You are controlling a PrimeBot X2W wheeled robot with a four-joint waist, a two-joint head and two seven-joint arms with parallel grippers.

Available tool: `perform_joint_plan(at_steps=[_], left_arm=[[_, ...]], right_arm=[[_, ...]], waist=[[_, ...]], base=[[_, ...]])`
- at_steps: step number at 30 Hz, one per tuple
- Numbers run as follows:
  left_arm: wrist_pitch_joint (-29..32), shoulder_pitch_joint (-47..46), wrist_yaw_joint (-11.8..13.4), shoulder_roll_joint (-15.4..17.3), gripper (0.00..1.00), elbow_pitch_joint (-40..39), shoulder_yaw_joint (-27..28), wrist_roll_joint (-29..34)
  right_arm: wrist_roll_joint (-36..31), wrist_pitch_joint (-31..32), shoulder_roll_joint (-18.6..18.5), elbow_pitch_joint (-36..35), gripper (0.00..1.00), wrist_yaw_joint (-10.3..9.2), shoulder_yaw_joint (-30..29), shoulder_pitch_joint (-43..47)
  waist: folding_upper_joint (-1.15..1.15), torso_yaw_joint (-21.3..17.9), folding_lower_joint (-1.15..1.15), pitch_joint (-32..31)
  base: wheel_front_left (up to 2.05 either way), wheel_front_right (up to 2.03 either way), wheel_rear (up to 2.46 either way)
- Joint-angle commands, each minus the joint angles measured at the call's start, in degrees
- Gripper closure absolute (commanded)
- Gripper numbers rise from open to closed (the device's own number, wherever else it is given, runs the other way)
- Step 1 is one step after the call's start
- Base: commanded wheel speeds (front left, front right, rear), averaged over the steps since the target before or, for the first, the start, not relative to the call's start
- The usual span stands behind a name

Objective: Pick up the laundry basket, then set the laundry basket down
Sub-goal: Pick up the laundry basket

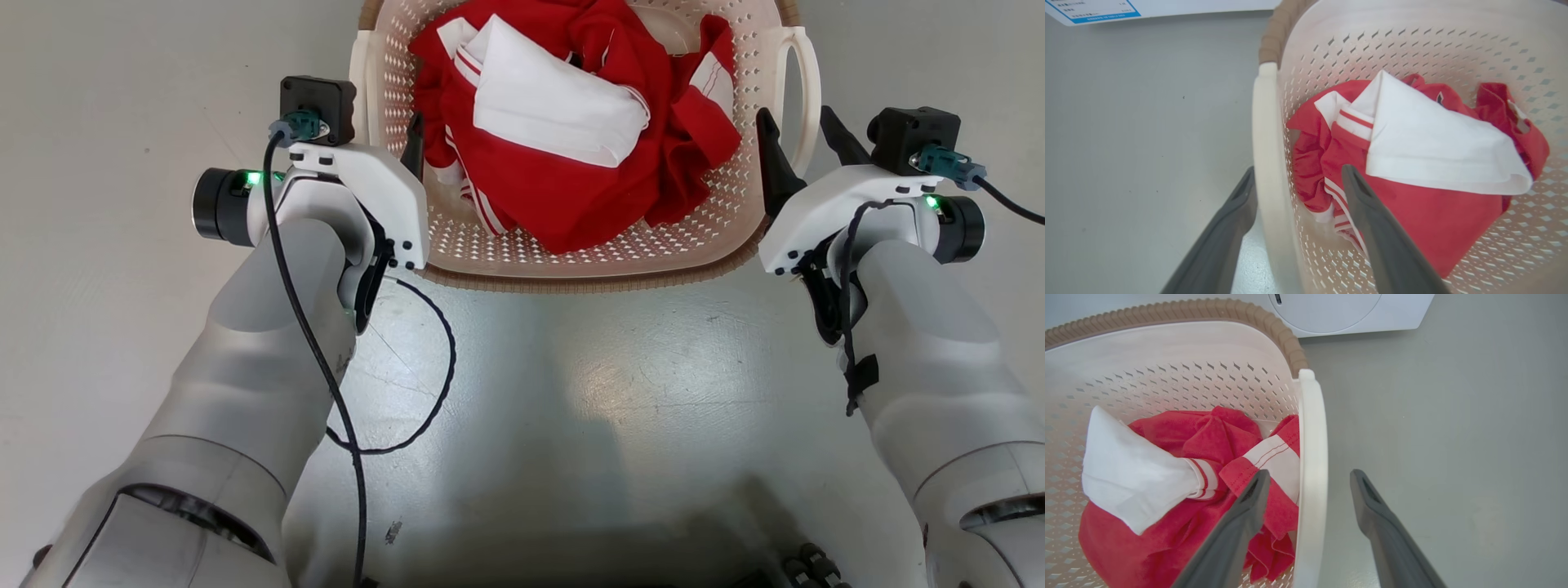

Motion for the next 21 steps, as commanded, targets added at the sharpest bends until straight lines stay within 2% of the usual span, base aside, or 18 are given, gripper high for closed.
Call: perform_joint_plan(at_steps=[1,7,9,10,11,12,13,14,21], left_arm=[[-0.61,-0.6,0.32,1.21,0.0,-0.09,0.36,-0.29],[-0.81,-1.07,0.1,1.21,0.0,0.51,-0.7,-0.84],[-0.77,-1.28,-0.11,1.21,0.0,0.74,-1.26,-0.75],[-0.79,-1.4,-0.18,1.21,0.02,0.87,-1.62,-0.57],[-0.84,-1.56,-0.31,1.21,0.22,0.97,-1.97,-0.37],[-0.95,-1.74,-0.48,1.21,0.22,1.05,-2.25,-0.2],[-0.99,-1.9,-0.83,1.21,0.22,1.14,-2.64,0.05],[-1.02,-2.05,-1.27,1.21,1.0,1.22,-2.87,0.12],[-1.32,-2.53,-3.4,1.37,1.0,1.89,-3.05,-0.52]], right_arm=[[0.51,-0.79,0.86,-0.67,0.0,0.34,0.89,1.19],[1.07,-0.79,0.86,-0.95,0.04,0.34,1.41,1.26],[1.45,-0.79,0.86,-1.13,0.25,0.34,1.74,1.26],[1.64,-0.79,0.86,-1.25,0.51,0.34,1.94,1.27],[1.9,-0.79,0.86,-1.34,0.86,0.34,2.18,1.27],[2.12,-0.79,0.86,-1.45,1.0,0.34,2.39,1.23],[2.46,-0.79,0.86,-1.38,1.0,0.34,2.8,1.25],[3.06,-0.79,0.86,-1.19,1.0,0.34,3.45,1.32],[5.48,-0.79,0.86,-1.28,1.0,0.34,6.8,2.02]], waist=[[0.0,-0.02,0.0,0.01],[0.0,-0.08,0.0,0.2],[0.0,-0.14,0.0,0.3],[0.0,-0.2,0.0,0.33],[0.0,-0.28,0.0,0.44],[0.0,-0.35,0.0,0.57],[0.0,-0.39,0.0,0.68],[0.0,-0.43,0.0,0.79],[0.0,-0.63,0.0,0.76]], base=[[0.0,0.0,0.0],[0.0,0.0,0.0],[0.0,0.0,0.0],[0.0,0.0,0.0],[0.0,0.0,0.0],[0.0,0.0,0.0],[0.0,0.0,0.0],[0.0,0.0,0.0],[0.0,0.0,0.0]])
